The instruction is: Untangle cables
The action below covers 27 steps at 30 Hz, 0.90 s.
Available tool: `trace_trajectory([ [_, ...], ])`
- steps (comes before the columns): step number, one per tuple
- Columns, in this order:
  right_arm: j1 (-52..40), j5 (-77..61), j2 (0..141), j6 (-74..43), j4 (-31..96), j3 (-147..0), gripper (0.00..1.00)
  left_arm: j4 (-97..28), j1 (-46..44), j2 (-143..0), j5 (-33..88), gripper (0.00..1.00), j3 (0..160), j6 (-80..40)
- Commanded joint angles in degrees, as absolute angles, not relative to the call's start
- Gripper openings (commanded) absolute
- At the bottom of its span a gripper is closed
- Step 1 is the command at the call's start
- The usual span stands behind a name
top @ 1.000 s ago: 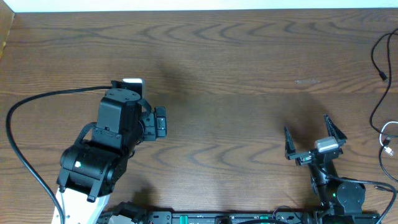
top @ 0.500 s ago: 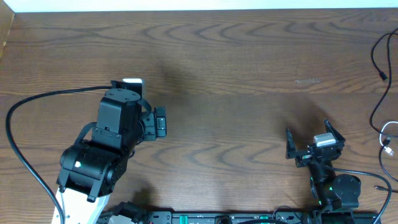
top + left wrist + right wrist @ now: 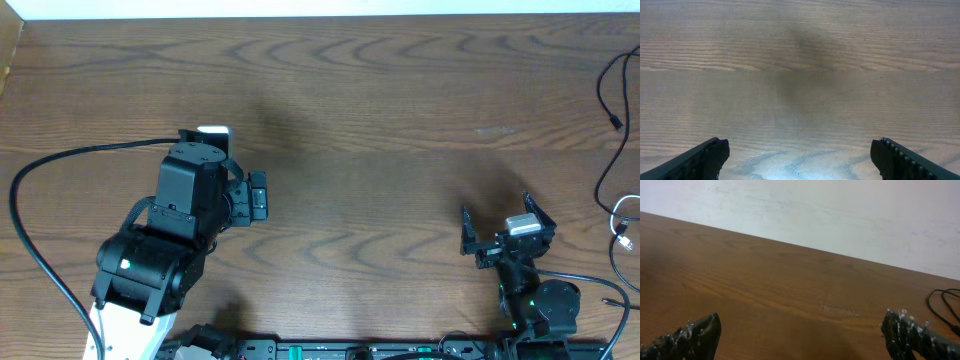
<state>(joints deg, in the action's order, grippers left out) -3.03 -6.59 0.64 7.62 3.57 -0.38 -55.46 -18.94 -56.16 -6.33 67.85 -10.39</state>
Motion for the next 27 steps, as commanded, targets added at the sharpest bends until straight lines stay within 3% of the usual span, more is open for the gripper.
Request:
trace_trajectory([
  [1, -3.3, -5.9, 0.3, 8.0, 3.9, -0.3, 0.99, -55.5, -18.9, -56.1, -6.7, 0.96, 68.6, -9.9],
  [18, -3.3, -5.9, 0.3, 8.0, 3.9, -0.3, 0.99, -55.8, -18.9, -56.1, -6.7, 0.96, 68.6, -10.1],
  [27, -3.3, -5.9, 0.3, 8.0, 3.9, -0.3, 0.99, -37.4, -19.0, -54.3, -2.0, 0.96, 66.9, -10.1],
])
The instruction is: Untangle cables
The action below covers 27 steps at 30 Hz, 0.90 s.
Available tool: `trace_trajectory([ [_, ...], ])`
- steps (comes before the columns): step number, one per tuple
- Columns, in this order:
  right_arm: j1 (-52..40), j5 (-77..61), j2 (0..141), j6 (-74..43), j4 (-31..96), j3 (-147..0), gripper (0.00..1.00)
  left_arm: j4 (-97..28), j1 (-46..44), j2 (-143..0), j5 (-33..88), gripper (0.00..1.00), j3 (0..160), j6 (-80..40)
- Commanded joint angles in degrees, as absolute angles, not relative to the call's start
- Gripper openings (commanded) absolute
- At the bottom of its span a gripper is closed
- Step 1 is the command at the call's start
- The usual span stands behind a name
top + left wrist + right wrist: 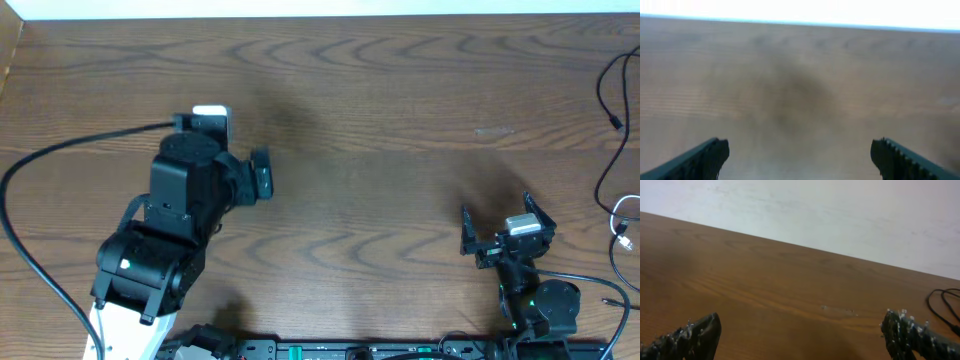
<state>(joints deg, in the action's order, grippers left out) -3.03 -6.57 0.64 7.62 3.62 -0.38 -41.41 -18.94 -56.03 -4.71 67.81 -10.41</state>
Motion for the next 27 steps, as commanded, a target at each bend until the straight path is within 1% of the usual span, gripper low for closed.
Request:
trace_trajectory([
  [1, -3.3, -5.9, 0.3, 8.0, 3.9, -0.3, 0.99, -34.7, -19.0, -53.4, -1.5, 0.96, 66.0, -10.1],
  [6, -3.3, -6.0, 0.3, 8.0, 3.9, -0.3, 0.99, -22.1, -19.0, -46.8, 0.9, 0.96, 58.7, -10.2],
  [11, -3.3, -5.9, 0.3, 8.0, 3.9, -0.3, 0.99, -17.2, -18.6, -37.6, 0.9, 0.96, 48.9, -10.6],
  [18, -3.3, -5.9, 0.3, 8.0, 3.9, -0.3, 0.99, -12.9, -16.5, -26.0, 0.9, 0.96, 35.8, -14.3],
  [22, -3.3, -5.9, 0.3, 8.0, 3.9, -0.3, 0.99, -6.6, -16.3, -19.6, 0.9, 0.96, 28.4, -14.3],
  [27, -3.3, -5.9, 0.3, 8.0, 3.9, -0.3, 0.99, 4.2, -15.7, -11.7, 0.9, 0.96, 18.3, -14.5],
])
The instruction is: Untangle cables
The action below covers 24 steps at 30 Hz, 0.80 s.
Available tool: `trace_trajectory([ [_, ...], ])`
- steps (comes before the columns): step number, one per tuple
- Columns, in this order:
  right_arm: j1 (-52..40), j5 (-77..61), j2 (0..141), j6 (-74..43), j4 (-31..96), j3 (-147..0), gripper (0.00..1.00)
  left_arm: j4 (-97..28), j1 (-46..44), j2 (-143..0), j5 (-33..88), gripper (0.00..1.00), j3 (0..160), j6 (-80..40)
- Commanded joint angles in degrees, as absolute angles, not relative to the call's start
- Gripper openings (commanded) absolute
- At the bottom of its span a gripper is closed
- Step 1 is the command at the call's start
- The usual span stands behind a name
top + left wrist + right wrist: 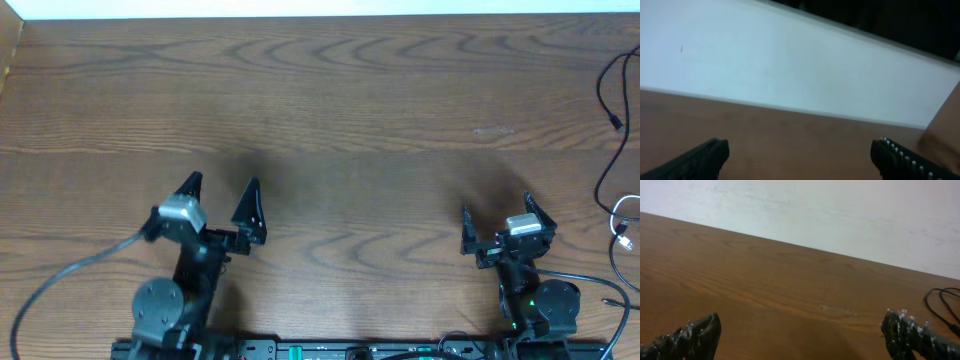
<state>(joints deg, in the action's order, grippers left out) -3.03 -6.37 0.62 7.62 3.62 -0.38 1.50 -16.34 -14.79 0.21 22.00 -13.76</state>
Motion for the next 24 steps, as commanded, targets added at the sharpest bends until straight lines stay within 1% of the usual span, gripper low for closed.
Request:
trace_trajectory([
  [1, -3.3, -5.9, 0.3, 8.0, 3.9, -0.3, 0.99, 6.1, -15.4, -10.4, 0.9, 0.96, 16.3, -15.1],
  [4, -3.3, -5.9, 0.3, 8.0, 3.9, -0.3, 0.99, 10.5, -14.3, -7.8, 0.9, 0.96, 11.9, -15.6],
  [9, -3.3, -5.9, 0.3, 8.0, 3.9, -0.3, 0.99, 14.2, -12.2, -5.5, 0.9, 0.96, 7.9, -15.6],
  [17, -3.3, -5.9, 0.3, 8.0, 3.9, -0.3, 0.99, 14.5, -6.9, -0.1, 0.8, 0.96, 5.1, -17.7],
  [24, -3.3, -5.9, 0.3, 8.0, 3.9, -0.3, 0.99, 15.1, -5.0, -0.1, -0.4, 0.96, 4.7, -17.9],
])
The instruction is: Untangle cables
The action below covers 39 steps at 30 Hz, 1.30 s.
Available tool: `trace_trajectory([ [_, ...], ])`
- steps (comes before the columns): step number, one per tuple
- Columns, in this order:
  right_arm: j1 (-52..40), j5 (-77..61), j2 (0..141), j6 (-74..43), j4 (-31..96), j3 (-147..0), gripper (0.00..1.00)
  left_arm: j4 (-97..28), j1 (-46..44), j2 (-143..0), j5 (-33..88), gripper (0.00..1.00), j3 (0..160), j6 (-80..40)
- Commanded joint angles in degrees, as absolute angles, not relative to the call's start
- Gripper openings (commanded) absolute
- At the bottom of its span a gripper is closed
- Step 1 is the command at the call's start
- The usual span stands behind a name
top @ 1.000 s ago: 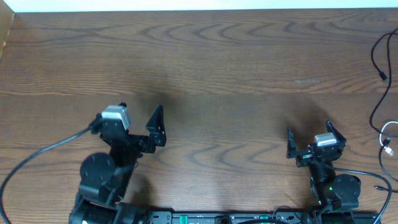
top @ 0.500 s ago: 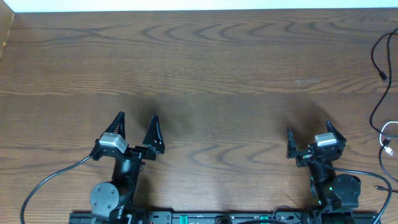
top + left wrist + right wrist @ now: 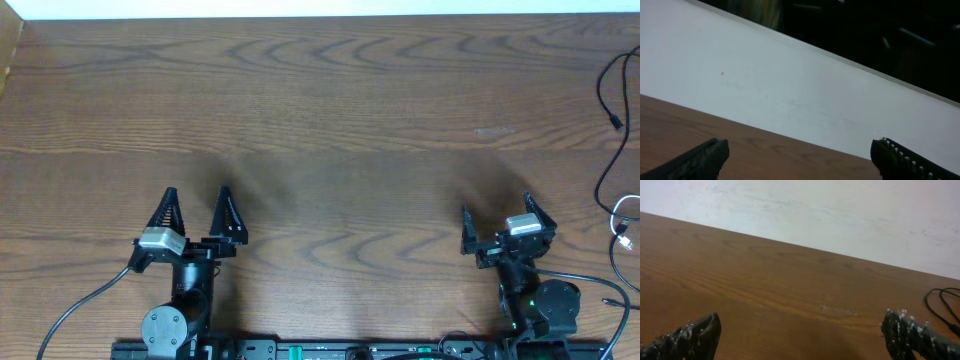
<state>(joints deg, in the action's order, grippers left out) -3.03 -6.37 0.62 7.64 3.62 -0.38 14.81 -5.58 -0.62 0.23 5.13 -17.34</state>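
The cables lie at the table's far right edge, partly cut off by the frame. A black cable [image 3: 603, 95] loops down that edge, and a white cable [image 3: 624, 228] with a small plug sits below it. The right wrist view catches the black cable's loop [image 3: 939, 304]. My right gripper [image 3: 497, 218] stands open near the front edge, left of the cables, holding nothing. My left gripper [image 3: 194, 203] is open and empty at the front left, far from the cables. Both wrist views show wide-spread fingers [image 3: 702, 157] [image 3: 910, 335] with only table between them.
The brown wooden table [image 3: 330, 120] stretches between both arms. A pale wall [image 3: 790, 95] rises behind its far edge. The left arm's own black lead [image 3: 85, 300] trails off the front left corner. A faint scuff [image 3: 492, 131] marks the wood at right.
My left gripper has moved back and a little left toward the front edge, still open. Its wrist camera now looks higher, at the wall. The right arm and the cables have not moved.
My left arm was stretched out over the left middle of the table, open, its camera facing bare wood. Then it sat slightly farther out. Then it was folded back near the front edge, and now rests there. The right arm stayed still throughout.
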Motion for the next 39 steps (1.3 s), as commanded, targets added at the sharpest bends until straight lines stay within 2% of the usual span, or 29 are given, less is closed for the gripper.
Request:
trace_trajectory([
  [1, -3.3, -5.9, 0.3, 8.0, 3.9, -0.3, 0.99, 15.1, -5.0, -0.1, -1.0, 0.96, 4.6, -17.9],
  [14, -3.3, -5.9, 0.3, 8.0, 3.9, -0.3, 0.99, 10.5, -4.5, -0.1, -5.5, 0.96, 0.2, -17.6],
  [24, -3.3, -5.9, 0.3, 8.0, 3.9, -0.3, 0.99, -4.0, -3.5, -0.1, -5.6, 0.96, 0.2, -17.6],
  [39, -3.3, -5.9, 0.3, 8.0, 3.9, -0.3, 0.99, -3.8, -3.5, -0.1, -5.2, 0.96, 0.2, -15.9],
])
